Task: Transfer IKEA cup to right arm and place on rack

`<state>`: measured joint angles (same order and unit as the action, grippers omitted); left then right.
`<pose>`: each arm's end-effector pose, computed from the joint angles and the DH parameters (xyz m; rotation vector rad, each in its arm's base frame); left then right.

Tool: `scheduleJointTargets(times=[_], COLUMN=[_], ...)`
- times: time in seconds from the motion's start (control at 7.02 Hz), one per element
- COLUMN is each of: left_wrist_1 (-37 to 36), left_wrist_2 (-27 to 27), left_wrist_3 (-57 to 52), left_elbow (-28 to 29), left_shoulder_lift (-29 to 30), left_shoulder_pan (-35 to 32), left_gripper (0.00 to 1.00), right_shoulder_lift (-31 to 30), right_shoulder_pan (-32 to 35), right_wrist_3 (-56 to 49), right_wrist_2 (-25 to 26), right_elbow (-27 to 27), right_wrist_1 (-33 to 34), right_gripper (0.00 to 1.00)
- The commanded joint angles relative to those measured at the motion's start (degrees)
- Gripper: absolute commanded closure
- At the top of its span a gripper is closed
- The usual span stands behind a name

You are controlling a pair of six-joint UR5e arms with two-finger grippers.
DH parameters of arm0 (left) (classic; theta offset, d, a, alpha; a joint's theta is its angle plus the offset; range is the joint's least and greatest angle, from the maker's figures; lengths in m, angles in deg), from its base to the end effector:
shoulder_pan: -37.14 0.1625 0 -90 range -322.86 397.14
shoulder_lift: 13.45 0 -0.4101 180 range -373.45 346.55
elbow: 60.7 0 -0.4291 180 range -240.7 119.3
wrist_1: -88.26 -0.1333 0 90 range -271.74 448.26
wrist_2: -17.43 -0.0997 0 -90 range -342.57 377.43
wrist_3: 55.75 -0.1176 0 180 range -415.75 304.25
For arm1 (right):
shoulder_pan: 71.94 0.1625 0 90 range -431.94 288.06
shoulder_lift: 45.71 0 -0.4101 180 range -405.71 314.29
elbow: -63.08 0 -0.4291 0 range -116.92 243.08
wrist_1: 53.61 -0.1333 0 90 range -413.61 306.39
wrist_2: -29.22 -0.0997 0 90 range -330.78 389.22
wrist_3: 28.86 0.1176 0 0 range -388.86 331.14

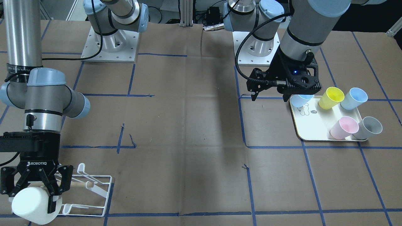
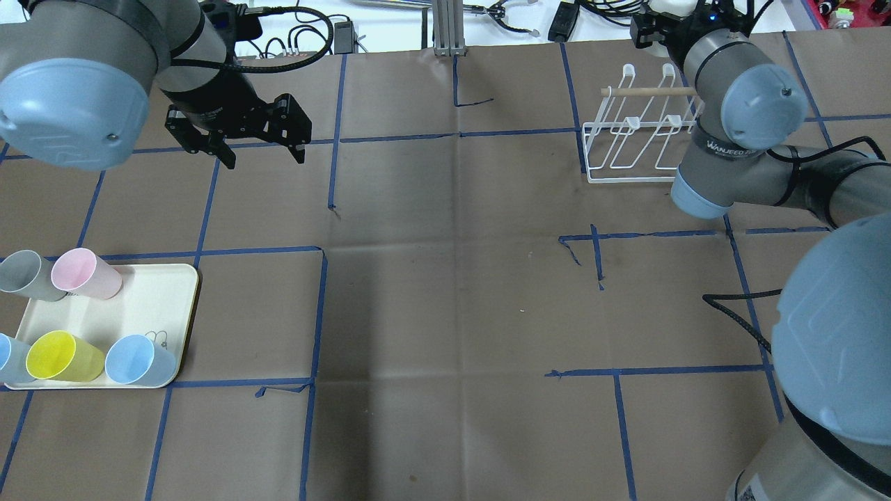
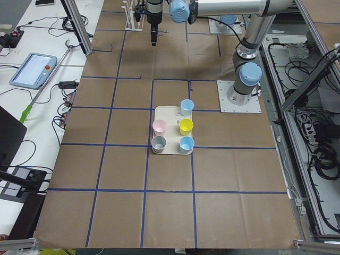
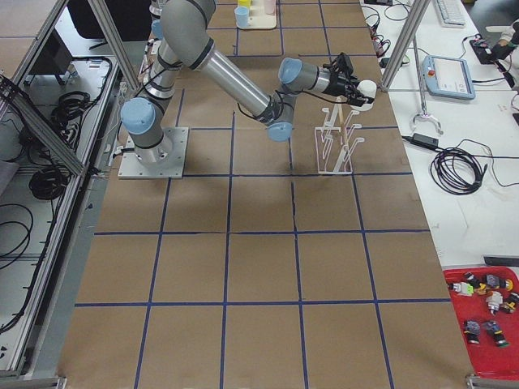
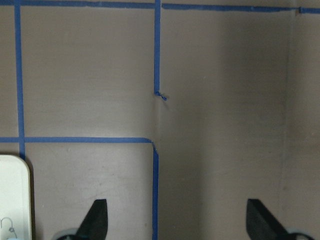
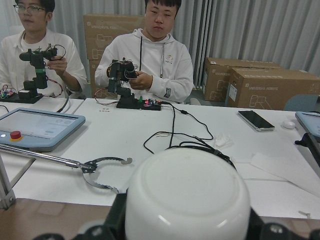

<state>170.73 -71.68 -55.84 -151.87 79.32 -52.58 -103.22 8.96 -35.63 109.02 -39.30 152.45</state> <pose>-0.1324 -0.5554 0.4315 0.0044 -3.1247 0.0980 0.0468 -0.6821 0.2627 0.1102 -2.5337 1.8254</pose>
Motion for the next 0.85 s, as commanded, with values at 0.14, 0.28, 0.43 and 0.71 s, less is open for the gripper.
scheduleJointTargets(times=[0.14, 0.28, 0.43, 0.71], left_wrist_1=[-0.03, -0.21, -0.3, -0.65], left_wrist_2=[-3.7, -0.39, -0.1, -0.71], left_wrist_3=[-2.28, -2.11, -2.2, -2.28], left_elbow=[0.12, -0.05, -0.23, -1.28], left_shoulder_lift=[-0.66, -0.75, -0.75, -0.75], left_shoulder_pan=[0.77, 0.95, 0.95, 1.04], left_gripper=[0.03, 0.04, 0.04, 0.04], right_shoulder_lift=[4.06, 4.24, 4.33, 5.2], right_shoulder_pan=[1.37, 1.37, 1.37, 1.37], right_wrist_3=[0.44, 0.53, 0.53, 0.44], right_wrist_2=[0.62, 0.62, 0.53, 0.71], right_elbow=[1.65, 1.66, 1.57, 1.49], right_wrist_1=[1.18, 0.84, 0.48, 0.39], right_gripper=[0.82, 0.82, 0.81, 0.79])
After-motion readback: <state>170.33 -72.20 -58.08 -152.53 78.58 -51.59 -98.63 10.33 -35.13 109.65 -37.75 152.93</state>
